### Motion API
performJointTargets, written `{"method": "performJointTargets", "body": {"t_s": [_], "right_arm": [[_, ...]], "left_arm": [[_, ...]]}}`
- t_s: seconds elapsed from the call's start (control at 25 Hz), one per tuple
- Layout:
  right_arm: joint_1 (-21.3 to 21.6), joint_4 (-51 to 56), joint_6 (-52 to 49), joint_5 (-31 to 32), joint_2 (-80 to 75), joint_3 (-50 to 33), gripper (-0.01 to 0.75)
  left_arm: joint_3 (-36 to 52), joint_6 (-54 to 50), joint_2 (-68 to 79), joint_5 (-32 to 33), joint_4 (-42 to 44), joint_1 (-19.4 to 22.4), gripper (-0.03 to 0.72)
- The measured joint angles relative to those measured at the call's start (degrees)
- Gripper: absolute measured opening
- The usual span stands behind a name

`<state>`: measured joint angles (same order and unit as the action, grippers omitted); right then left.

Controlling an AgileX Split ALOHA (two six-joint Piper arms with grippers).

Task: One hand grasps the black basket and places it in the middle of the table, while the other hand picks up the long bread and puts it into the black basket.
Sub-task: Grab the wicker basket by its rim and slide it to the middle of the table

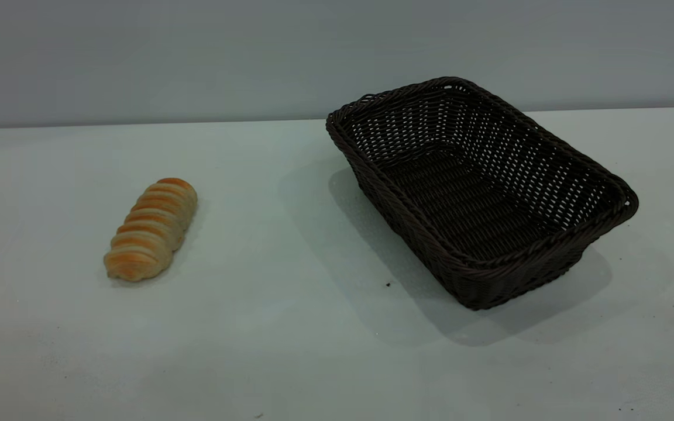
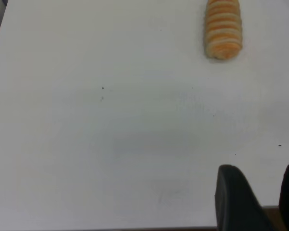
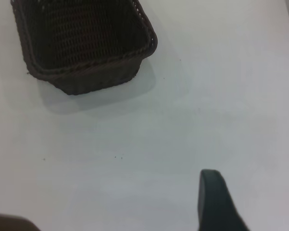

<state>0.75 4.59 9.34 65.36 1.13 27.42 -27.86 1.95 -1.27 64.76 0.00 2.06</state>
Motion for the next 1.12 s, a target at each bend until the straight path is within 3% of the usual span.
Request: {"method": "performJointTargets", "body": {"t_s": [1.12], "right_arm": [[0.0,-0.1,0.2,-1.1,0.0,0.3,0.397]], "left_arm": [[-0.5,0.6,0.0,-1.0,-2.7,0.0,0.267]]}}
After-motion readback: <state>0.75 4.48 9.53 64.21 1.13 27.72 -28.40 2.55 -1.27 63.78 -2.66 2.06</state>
